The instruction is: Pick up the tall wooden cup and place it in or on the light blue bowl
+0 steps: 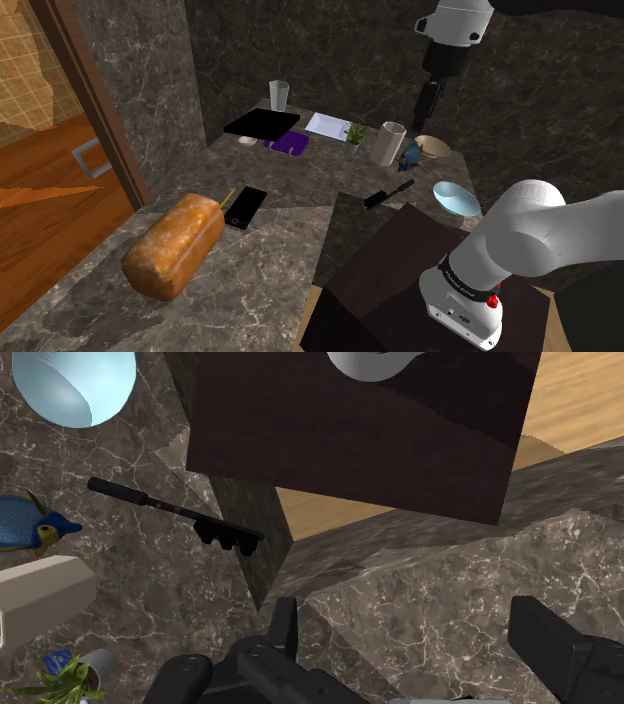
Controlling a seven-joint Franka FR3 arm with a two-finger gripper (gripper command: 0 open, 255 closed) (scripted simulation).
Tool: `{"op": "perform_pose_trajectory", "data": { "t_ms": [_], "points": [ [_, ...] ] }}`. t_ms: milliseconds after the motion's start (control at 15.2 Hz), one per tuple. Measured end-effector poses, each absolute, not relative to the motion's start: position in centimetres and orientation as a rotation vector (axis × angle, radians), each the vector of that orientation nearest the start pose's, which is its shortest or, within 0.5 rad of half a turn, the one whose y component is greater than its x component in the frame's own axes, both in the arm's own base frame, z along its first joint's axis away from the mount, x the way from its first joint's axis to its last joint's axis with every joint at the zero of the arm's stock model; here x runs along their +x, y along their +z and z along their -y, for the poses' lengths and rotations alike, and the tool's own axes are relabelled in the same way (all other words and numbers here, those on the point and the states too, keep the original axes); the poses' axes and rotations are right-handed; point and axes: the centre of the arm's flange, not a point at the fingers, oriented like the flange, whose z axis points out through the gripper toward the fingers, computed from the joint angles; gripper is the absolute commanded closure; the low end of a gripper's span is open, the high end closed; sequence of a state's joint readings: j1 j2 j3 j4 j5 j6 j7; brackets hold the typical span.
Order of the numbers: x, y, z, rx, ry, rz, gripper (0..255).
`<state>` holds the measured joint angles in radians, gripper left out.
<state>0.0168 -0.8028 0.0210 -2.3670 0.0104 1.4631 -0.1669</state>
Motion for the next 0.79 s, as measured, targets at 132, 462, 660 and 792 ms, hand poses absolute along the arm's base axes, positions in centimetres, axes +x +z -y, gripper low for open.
{"op": "perform_pose_trajectory", "data": {
  "t_ms": [132,462,660,792],
  "points": [
    [29.2,57.8,-1.0,-3.120,0.158,0.308,0],
    [31.9,54.8,3.6,-3.124,0.148,0.292,0],
    [33.2,53.0,6.3,-3.127,0.141,0.282,0],
    [34.3,51.3,8.4,-3.128,0.137,0.275,0]
  ]
}}
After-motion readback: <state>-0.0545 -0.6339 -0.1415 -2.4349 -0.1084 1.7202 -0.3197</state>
